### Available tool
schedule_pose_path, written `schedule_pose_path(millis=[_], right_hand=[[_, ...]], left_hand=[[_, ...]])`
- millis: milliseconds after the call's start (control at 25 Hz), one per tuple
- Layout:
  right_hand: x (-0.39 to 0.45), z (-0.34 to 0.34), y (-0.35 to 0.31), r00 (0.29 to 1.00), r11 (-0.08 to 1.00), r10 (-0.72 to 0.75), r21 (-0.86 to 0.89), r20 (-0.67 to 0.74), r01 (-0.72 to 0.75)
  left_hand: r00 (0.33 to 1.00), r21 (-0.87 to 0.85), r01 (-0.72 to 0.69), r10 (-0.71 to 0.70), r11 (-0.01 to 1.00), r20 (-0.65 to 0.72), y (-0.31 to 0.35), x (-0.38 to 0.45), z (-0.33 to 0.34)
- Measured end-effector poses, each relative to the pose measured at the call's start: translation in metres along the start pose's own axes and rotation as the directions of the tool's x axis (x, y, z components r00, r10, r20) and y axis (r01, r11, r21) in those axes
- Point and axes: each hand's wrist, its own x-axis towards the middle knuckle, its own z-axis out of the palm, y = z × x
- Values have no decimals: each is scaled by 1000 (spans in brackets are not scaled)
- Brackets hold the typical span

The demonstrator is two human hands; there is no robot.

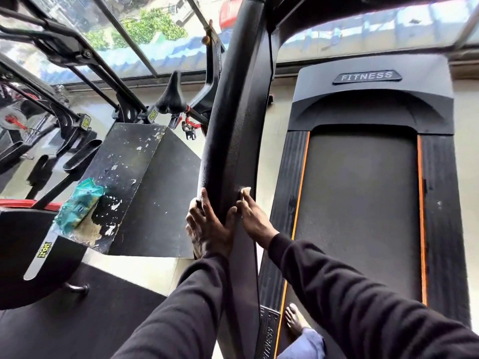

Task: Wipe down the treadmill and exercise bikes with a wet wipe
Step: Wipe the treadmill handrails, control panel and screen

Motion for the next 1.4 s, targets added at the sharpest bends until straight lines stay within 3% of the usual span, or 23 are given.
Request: schedule_pose_path(millis=[160,280,440,560,760,880,1040,1160,1320,1400], right_hand=[[1,3,-3,984,984,-177,-15,2,177],[16,-16,-8,997,997,-66,-36,50,67],[24,-22,-16,968,967,-249,-47,40,251],[42,-36,-11,990,993,-105,-49,95,110],[45,-30,-16,969,969,-245,-20,17,245],[55,-39,-18,993,995,-101,32,65,99],[66,-47,-22,983,984,-180,8,23,180],[79,-52,-19,998,1000,-17,-11,62,17],[83,-55,-29,994,994,-108,-15,-5,108],[91,-56,-25,999,999,-40,1,11,40]], left_hand=[[999,-82,46,-45,996,15,2,5,-7],[998,-114,49,-53,992,-25,30,32,-14],[999,-67,-28,25,997,-43,58,72,-12],[996,39,-14,17,999,-83,62,72,-1],[993,66,-29,37,997,-114,58,73,3],[993,82,-5,14,997,-116,60,72,3],[993,90,-3,13,996,-118,62,75,2],[992,103,-5,18,995,-123,62,72,2],[991,100,-5,18,995,-133,63,75,2],[990,111,-4,19,994,-139,63,73,2]])
